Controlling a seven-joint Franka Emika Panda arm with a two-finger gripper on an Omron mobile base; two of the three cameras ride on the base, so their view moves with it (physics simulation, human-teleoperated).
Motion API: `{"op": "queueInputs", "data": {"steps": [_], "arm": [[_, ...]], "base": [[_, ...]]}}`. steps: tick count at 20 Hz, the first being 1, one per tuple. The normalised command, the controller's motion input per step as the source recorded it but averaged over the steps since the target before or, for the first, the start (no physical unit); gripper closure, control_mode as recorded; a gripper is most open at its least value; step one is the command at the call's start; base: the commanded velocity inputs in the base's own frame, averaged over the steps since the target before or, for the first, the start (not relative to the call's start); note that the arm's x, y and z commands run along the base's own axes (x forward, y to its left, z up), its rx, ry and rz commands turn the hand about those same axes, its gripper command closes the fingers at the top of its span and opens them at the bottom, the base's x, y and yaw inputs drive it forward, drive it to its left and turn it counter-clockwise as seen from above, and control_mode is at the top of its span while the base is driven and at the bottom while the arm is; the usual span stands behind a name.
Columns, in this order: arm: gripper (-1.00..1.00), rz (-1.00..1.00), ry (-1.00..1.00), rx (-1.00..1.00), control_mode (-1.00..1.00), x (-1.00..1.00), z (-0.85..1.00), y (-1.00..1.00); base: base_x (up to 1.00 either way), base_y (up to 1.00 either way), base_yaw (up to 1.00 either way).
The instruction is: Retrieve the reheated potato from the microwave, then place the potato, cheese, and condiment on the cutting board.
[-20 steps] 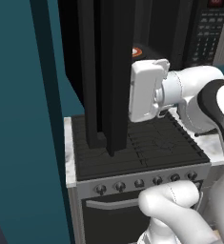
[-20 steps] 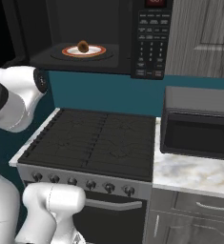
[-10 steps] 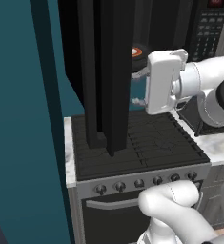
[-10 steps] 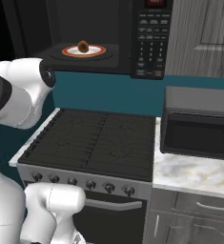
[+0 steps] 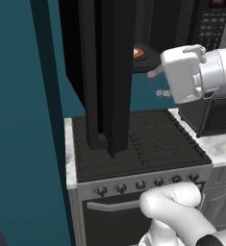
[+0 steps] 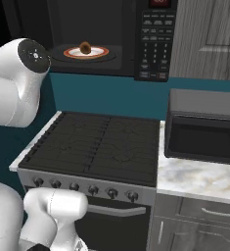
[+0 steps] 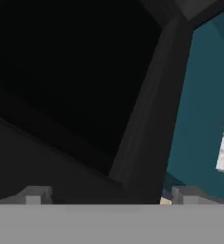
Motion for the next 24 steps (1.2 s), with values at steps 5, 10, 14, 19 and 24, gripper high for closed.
{"op": "queueInputs", "data": {"steps": [5,10,14,19,24], "arm": [[-1.00,-0.17,-0.19,-0.29,-1.00,0.15,0.00,-0.41],[-1.00,-0.09,-0.19,-0.24,-1.00,0.21,0.03,-0.43],[-1.00,-0.03,-0.16,-0.21,-1.00,0.26,0.06,-0.43],[-1.00,0.00,-0.15,-0.16,-1.00,0.33,0.03,-0.30],[-1.00,0.00,-0.23,-0.09,-1.00,0.42,0.02,-0.30]], "base": [[0.00,0.00,0.00],[0.00,0.00,0.00],[0.00,0.00,0.00],[0.00,0.00,0.00],[0.00,0.00,0.00]]}}
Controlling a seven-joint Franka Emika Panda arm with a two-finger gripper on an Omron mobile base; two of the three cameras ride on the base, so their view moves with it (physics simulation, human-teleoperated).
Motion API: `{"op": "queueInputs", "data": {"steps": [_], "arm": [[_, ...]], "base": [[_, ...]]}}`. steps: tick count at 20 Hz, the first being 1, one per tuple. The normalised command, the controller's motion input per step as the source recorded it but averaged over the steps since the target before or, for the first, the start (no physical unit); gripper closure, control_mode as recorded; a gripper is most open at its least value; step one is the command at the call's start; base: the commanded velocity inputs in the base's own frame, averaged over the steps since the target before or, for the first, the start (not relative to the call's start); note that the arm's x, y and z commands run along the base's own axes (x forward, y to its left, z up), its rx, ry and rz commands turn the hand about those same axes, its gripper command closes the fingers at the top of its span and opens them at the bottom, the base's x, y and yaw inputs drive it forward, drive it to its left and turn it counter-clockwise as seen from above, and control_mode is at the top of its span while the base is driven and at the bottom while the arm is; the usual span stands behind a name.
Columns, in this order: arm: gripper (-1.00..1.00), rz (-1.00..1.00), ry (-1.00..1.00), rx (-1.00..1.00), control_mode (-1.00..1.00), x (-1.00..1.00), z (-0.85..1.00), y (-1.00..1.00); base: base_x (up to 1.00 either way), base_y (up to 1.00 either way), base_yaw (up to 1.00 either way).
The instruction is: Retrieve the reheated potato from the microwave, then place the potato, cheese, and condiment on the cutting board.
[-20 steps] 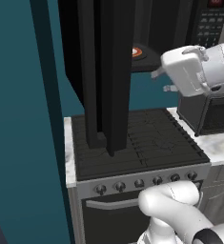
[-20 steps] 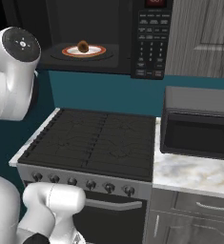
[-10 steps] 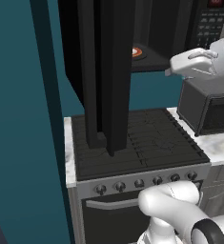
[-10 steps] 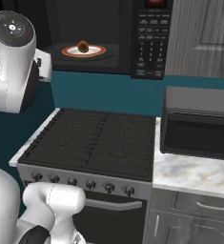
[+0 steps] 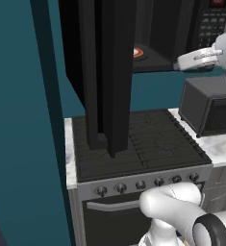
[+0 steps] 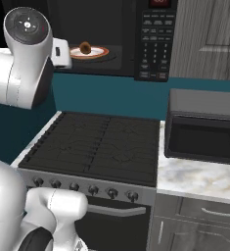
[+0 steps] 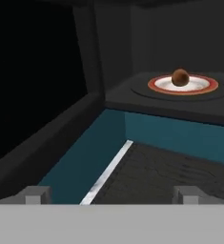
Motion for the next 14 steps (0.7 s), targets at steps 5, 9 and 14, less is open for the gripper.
{"op": "queueInputs", "data": {"steps": [5,9,14], "arm": [[-1.00,-0.10,-0.27,-0.03,-1.00,0.48,0.04,-0.05],[-1.00,-0.16,-0.12,0.00,-1.00,0.53,0.00,0.04],[-1.00,-0.05,0.04,0.00,-1.00,0.53,0.15,0.00]], "base": [[0.00,0.00,0.00],[0.00,0.00,0.00],[0.00,0.00,0.00]]}}
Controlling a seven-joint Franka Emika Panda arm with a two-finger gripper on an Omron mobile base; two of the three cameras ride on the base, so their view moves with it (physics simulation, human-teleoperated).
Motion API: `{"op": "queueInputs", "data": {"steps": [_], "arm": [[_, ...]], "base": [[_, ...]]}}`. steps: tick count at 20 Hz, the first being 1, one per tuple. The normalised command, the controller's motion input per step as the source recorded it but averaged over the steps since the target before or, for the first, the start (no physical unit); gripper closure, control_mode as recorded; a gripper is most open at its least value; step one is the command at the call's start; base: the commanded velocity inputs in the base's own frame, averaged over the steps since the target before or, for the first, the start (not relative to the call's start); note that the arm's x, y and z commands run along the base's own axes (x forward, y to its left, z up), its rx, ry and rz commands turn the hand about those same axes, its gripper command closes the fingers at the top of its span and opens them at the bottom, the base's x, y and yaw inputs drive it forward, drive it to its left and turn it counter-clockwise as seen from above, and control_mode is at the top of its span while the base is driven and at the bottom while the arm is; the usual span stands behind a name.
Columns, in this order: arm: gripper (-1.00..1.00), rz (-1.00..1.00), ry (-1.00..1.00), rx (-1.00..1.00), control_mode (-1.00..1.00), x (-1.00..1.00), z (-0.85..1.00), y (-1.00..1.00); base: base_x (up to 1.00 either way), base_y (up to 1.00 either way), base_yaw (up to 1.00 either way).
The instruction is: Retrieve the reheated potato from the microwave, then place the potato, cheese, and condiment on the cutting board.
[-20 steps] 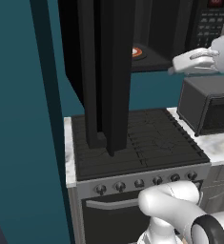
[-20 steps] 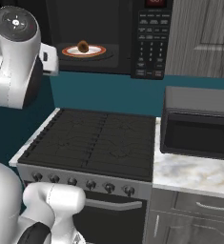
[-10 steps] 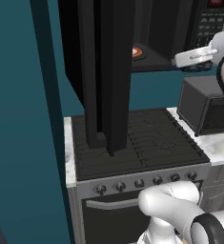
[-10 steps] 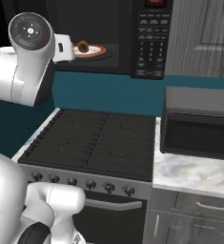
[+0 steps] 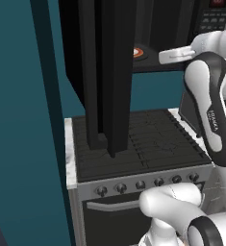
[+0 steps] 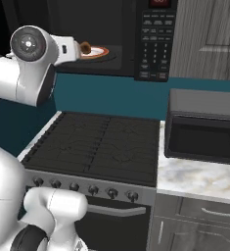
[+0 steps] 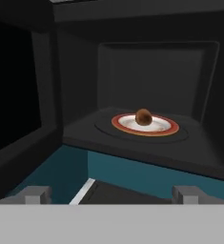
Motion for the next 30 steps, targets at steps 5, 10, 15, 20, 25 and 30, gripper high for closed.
{"op": "queueInputs", "data": {"steps": [5,10,15,20,25,30], "arm": [[-1.00,-0.06,0.12,0.00,-1.00,0.53,0.17,0.00],[-1.00,0.00,0.07,0.01,-1.00,0.40,0.10,-0.02],[-1.00,0.00,0.00,0.06,-1.00,0.44,-0.05,0.00],[-1.00,0.00,-0.03,0.10,-1.00,0.42,-0.18,0.00],[-1.00,-0.01,0.00,0.06,-1.00,0.46,-0.05,0.06],[-1.00,0.00,0.00,0.01,-1.00,0.48,-0.02,0.06]], "base": [[0.00,0.00,0.00],[0.00,0.00,0.00],[0.00,0.00,0.00],[0.00,0.00,0.00],[0.00,0.00,0.00],[0.00,0.00,0.00]]}}
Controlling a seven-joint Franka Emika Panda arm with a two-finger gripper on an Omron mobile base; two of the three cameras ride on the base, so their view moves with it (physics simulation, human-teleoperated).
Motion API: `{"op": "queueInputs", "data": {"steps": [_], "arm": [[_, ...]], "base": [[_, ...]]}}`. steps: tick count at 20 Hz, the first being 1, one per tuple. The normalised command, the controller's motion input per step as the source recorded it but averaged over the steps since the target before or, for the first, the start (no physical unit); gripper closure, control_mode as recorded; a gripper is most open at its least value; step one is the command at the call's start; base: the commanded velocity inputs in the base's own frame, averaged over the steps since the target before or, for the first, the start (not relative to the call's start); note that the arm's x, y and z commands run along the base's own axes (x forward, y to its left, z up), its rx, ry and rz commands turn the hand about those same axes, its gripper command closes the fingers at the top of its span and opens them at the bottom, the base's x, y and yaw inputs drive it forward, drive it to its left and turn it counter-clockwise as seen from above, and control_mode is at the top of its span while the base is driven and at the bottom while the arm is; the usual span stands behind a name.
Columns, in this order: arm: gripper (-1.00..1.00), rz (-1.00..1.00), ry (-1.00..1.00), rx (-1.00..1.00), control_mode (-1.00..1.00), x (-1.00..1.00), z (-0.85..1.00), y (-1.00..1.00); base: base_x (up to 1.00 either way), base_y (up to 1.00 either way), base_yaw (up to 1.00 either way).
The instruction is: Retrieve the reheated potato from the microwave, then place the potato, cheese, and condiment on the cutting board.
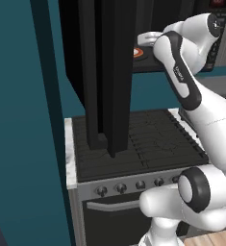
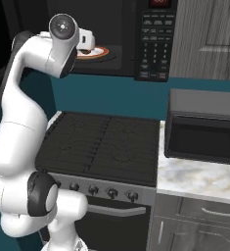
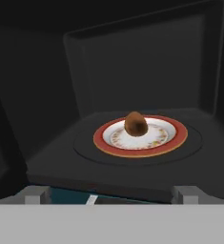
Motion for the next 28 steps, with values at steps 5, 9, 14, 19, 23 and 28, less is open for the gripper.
{"op": "queueInputs", "data": {"steps": [5,9,14,19,23,28], "arm": [[-1.00,-0.01,0.00,0.00,-1.00,0.51,-0.02,0.02],[-1.00,0.00,0.00,0.00,-1.00,0.52,-0.05,0.00],[-1.00,0.00,0.00,0.00,-1.00,0.49,-0.02,-0.01],[-1.00,0.00,0.01,0.00,-1.00,0.41,-0.05,0.00],[-1.00,0.00,0.03,-0.01,-1.00,0.32,-0.09,0.00],[-1.00,0.00,0.03,-0.02,-1.00,0.28,-0.17,0.02]], "base": [[0.00,0.00,0.00],[0.00,0.00,0.00],[0.00,0.00,0.00],[0.00,0.00,0.00],[0.00,0.00,0.00],[0.00,0.00,0.00]]}}
